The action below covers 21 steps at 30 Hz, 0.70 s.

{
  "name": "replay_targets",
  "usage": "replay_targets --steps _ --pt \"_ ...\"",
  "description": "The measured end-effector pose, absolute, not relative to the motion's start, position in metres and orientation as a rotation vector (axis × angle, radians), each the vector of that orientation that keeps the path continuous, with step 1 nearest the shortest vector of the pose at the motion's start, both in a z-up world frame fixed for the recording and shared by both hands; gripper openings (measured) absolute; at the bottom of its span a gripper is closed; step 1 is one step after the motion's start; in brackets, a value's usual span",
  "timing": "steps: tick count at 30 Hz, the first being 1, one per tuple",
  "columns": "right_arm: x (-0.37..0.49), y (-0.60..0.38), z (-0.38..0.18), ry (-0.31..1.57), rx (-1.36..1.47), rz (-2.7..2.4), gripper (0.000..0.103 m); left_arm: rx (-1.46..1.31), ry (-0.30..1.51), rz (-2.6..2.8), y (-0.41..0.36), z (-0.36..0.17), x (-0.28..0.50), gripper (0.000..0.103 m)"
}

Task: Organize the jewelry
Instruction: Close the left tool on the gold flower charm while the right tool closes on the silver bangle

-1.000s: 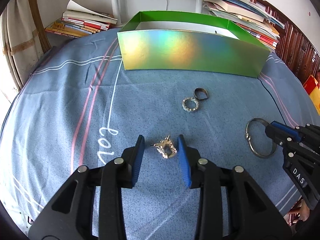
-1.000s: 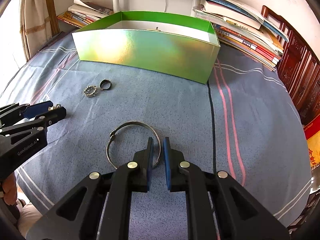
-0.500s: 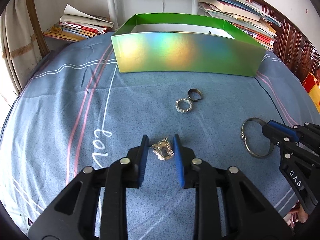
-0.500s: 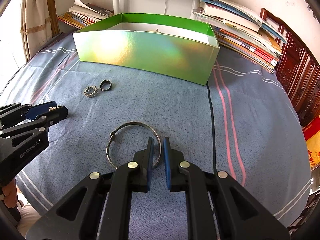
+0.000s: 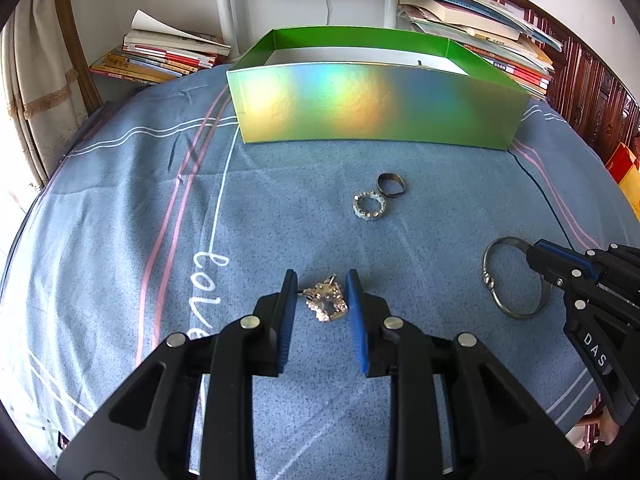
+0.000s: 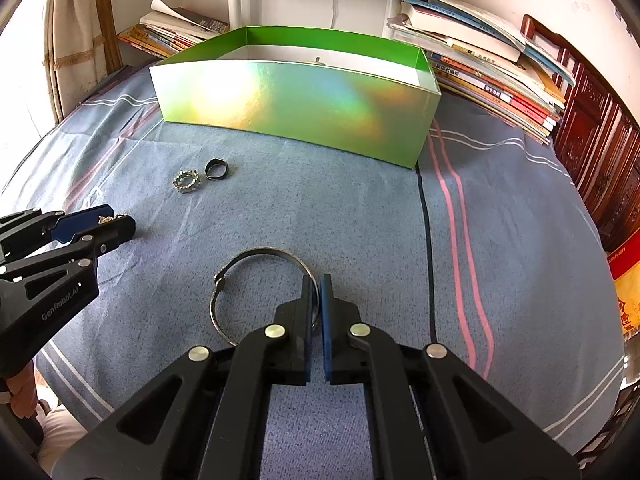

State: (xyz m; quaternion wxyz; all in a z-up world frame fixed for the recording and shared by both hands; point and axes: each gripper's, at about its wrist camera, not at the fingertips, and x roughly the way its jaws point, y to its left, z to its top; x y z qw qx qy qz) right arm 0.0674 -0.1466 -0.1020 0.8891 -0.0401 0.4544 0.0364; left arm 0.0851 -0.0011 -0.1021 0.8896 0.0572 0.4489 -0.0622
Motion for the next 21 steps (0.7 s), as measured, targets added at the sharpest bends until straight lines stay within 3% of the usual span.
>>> replay_targets --steps 21 --pt "0.064 -0.159 -0.088 0.903 -0.058 0.039 0.005 0.12 0.897 -0.125 0.001 -0.091 0.077 0.025"
